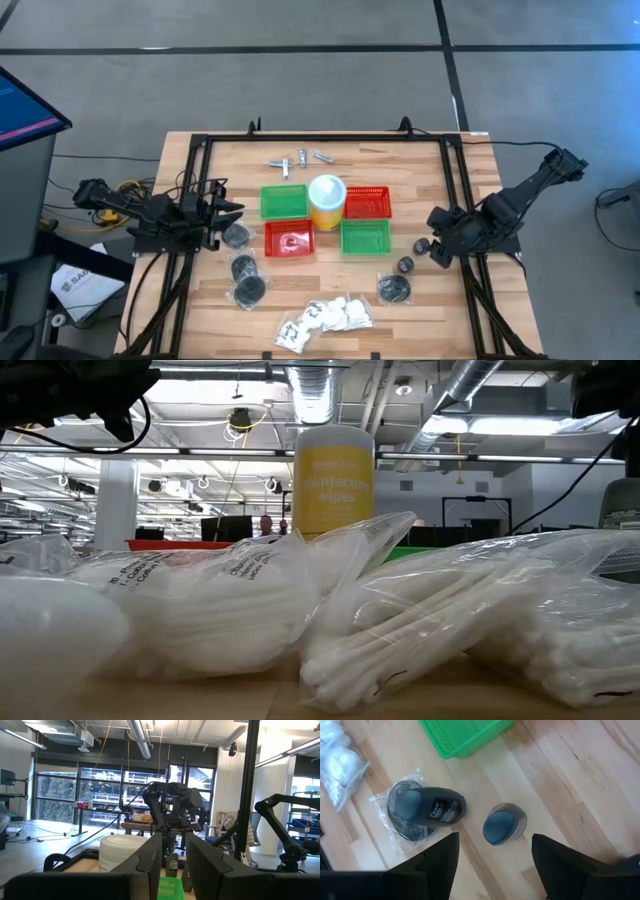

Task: Pick & Place Travel size toiletries
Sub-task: Put the black deodorant into the left green bin

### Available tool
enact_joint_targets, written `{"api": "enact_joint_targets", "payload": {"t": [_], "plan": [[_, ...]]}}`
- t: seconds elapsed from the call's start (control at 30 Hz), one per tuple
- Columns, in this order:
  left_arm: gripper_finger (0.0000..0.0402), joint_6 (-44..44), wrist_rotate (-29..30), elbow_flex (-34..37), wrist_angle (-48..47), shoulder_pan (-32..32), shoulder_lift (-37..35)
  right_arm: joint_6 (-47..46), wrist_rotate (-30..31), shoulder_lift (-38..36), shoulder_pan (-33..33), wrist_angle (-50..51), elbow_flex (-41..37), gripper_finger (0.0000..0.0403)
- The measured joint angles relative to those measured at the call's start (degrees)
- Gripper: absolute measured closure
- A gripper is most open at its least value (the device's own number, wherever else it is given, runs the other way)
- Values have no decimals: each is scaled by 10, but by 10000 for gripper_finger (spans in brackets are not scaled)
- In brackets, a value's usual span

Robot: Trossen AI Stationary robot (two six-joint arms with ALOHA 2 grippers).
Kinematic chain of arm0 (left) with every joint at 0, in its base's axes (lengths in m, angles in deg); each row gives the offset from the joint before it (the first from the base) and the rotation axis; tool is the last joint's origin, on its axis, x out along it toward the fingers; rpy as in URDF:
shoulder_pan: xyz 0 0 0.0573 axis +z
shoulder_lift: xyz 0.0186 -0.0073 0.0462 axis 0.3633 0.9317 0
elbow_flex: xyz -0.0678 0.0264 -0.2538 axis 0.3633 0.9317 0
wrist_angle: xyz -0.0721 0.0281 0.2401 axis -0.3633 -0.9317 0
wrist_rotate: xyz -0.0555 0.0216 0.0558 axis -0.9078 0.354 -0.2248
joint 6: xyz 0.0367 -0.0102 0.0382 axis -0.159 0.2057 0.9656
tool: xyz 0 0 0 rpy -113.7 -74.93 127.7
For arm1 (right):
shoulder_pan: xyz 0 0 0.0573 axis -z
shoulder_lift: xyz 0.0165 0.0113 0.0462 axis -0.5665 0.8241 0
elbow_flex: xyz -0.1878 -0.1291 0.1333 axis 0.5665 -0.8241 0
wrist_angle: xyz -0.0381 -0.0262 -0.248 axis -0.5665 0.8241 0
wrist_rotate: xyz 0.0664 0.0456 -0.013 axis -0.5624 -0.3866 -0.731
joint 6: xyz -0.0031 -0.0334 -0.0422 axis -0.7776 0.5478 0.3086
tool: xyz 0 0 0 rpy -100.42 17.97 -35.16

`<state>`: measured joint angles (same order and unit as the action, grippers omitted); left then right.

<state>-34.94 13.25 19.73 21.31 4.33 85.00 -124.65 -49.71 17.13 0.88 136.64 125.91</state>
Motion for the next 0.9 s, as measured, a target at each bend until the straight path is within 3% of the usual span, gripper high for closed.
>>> {"api": "enact_joint_targets", "payload": {"t": [0.57,0.9], "plan": [[321,0,0,0,3,0,0,-1,1,82,1,-14,0,166],[321,0,0,0,4,0,0,14,21,129,36,-16,0,166]]}}
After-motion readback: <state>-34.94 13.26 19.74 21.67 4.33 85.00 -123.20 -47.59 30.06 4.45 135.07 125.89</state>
